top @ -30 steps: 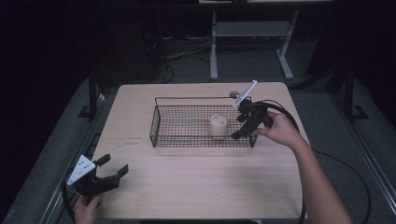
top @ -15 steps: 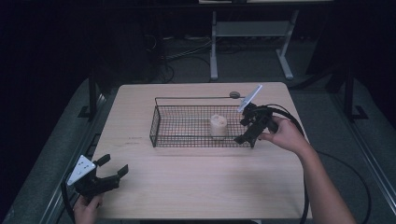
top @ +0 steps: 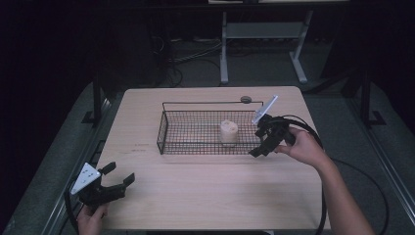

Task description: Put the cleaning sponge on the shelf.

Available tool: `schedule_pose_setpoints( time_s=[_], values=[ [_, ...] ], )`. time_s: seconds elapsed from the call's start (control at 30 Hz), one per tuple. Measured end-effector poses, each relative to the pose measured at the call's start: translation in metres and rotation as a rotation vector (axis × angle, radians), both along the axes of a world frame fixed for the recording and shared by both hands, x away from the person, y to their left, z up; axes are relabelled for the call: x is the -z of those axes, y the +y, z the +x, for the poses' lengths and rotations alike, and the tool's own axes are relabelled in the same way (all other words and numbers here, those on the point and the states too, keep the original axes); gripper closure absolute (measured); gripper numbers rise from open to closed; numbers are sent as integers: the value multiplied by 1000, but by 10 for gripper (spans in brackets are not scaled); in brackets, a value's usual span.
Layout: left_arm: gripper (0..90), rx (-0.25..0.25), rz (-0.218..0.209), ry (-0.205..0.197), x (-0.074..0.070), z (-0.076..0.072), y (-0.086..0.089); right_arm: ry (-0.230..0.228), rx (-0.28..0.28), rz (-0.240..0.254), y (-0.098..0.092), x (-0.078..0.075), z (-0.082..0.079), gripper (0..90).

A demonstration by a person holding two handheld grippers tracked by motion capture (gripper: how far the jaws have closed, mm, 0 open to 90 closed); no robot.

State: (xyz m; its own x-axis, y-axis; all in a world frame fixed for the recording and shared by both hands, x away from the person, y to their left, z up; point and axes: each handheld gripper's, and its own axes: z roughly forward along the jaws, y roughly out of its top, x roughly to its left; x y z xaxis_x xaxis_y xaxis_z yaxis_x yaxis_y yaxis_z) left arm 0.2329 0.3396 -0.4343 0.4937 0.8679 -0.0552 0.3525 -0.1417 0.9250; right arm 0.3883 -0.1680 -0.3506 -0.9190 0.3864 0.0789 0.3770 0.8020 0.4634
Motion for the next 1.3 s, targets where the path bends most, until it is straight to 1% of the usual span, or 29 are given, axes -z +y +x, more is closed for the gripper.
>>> schedule_pose_setpoints(
  time_s=[0.17, 0.23, 0.4, 0.43, 0.47, 0.63, 0.7, 0.97, 1.13, 1.23, 1.3],
  values=[
    [139, 0, 1, 0, 0, 0, 1, -5, -4, 2, 0, -2, -3, 168],
    [139, -1, -1, 0, 0, 0, 1, -12, -1, 11, -1, -1, -5, 167],
    [139, -1, -2, -1, 0, 0, 1, -7, -9, 13, -2, 6, -10, 166],
    [139, 0, -1, -1, 0, 0, 1, -8, -8, 1, -3, 7, -12, 166],
    [140, 1, -1, 0, 0, 0, 1, -15, -7, 4, -3, 7, -13, 166],
    [139, 3, 2, 1, 0, 0, -1, -12, -3, 24, -8, 11, -18, 165],
    [139, 4, 2, 0, 0, 0, -2, -7, -1, 15, -10, 13, -20, 165],
    [139, 7, 5, 3, 0, 0, -3, -5, 6, 31, -20, 22, -30, 163],
    [139, 8, 5, 3, 1, 0, -4, 3, 15, 24, -24, 30, -36, 163],
    [139, 7, 7, 3, 1, 0, -4, -2, 20, 35, -26, 32, -39, 163],
    [139, 7, 8, 3, 1, 0, -4, 3, 19, 43, -28, 34, -42, 163]
  ],
)
